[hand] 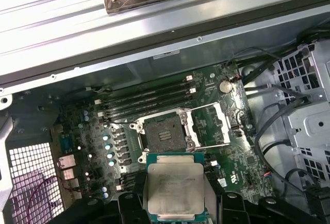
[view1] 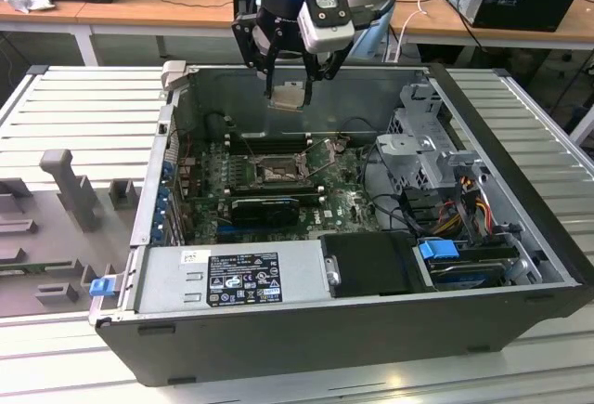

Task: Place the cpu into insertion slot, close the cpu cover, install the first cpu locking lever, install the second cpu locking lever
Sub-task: 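Place the cpu into insertion slot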

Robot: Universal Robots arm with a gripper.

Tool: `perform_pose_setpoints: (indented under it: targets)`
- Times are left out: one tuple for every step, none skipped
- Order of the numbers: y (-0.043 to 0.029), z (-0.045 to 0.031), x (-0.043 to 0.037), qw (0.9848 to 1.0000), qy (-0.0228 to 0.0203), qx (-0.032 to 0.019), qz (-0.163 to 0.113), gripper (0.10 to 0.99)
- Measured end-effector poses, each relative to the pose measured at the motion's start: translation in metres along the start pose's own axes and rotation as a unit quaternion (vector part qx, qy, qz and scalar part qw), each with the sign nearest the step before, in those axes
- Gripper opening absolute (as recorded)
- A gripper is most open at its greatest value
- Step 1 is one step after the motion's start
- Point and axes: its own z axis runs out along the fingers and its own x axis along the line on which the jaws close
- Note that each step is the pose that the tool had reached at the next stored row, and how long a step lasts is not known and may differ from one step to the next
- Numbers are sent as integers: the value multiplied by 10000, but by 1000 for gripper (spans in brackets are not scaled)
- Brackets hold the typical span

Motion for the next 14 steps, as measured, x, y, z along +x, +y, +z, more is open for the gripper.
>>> perform_pose_setpoints:
  targets:
    - [0, 0, 0, 10000, -1, 0, 14, 525]
    - [0, 0, 0, 10000, -2, 0, 23, 525]
    - [0, 0, 0, 10000, -3, -1, 39, 525]
    - [0, 0, 0, 10000, -6, -1, 62, 525]
    - [0, 1, 0, 10000, -9, -2, 97, 525]
    - [0, 1, 0, 9999, -10, -2, 114, 525]
    - [0, 1, 0, 9999, -12, -3, 138, 525]
    - [0, 1, 0, 9999, -15, -4, 170, 525]
    - [0, 1, 0, 9998, -17, -4, 186, 525]
    - [0, 1, 0, 9998, -19, -5, 209, 525]
    - [0, 1, 0, 9997, -23, -5, 263, 525]
    - [0, 1, 0, 9996, -26, -6, 295, 525]
    - [0, 1, 0, 9994, -29, -7, 331, 525]
    - [0, 1, 0, 9992, -35, -8, 397, 525]
